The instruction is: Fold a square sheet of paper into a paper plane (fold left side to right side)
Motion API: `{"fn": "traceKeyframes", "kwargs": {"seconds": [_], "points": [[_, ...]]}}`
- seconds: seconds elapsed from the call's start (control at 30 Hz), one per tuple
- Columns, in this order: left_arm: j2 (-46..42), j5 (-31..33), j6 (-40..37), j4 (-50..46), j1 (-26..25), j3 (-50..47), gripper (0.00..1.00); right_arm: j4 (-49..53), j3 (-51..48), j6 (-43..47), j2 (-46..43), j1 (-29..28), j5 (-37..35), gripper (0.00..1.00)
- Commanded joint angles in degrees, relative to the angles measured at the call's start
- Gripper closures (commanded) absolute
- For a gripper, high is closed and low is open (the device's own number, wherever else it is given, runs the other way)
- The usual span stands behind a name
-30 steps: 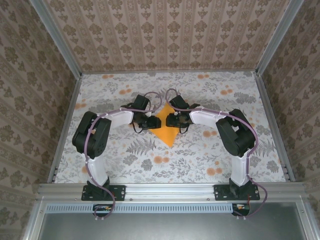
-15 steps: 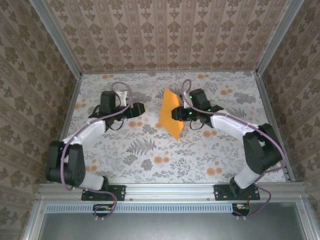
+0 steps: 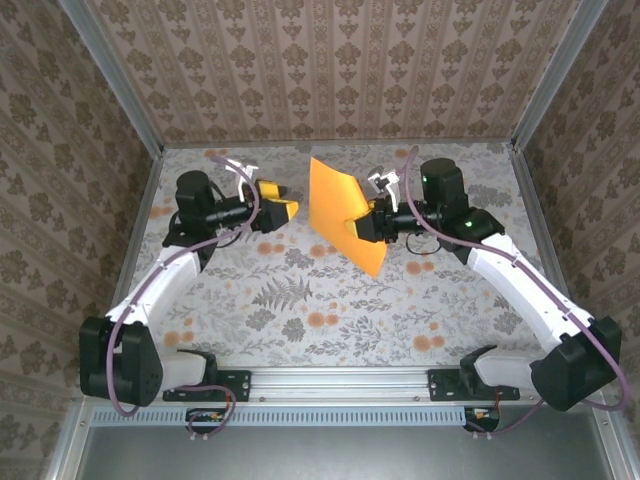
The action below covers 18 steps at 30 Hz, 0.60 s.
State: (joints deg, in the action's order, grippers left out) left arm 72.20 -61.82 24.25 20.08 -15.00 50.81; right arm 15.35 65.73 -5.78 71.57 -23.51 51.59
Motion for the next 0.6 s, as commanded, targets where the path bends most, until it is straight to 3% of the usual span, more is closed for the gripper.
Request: {"fn": "traceKeyframes", "kwargs": {"seconds": [0.0, 0.17, 0.23, 0.27, 0.43, 0.5, 0.57], "points": [[0.61, -7.40, -3.42, 0.15, -2.43, 4.61, 0.02, 4.18, 2.35, 3.64, -1.08, -0.66, 6.65, 0.70], [1.67, -10.65, -5.60, -2.40, -6.30, 7.35, 0.06, 3.91, 2.56, 4.64, -1.10, -0.75, 6.93, 0.69], [2.12, -11.07, -6.46, -4.03, -7.33, 8.24, 0.14, 3.81, 2.55, 4.75, -0.80, -0.67, 6.10, 0.69], [2.30, -11.36, -6.90, -5.06, -7.54, 8.67, 0.20, 3.81, 2.56, 4.73, -0.65, -0.58, 5.42, 0.69], [2.33, -9.58, -7.91, -8.35, -7.90, 8.76, 0.81, 3.53, 0.88, 3.35, -1.33, 1.62, -2.89, 0.65], [2.47, -7.77, -7.75, -9.13, -8.10, 7.95, 0.92, 4.16, 0.08, 2.34, -1.60, 2.71, -7.97, 0.58], [2.85, -5.26, -7.23, -9.79, -8.25, 6.83, 0.96, 5.33, -0.76, 1.63, -1.70, 3.85, -13.27, 0.50]]}}
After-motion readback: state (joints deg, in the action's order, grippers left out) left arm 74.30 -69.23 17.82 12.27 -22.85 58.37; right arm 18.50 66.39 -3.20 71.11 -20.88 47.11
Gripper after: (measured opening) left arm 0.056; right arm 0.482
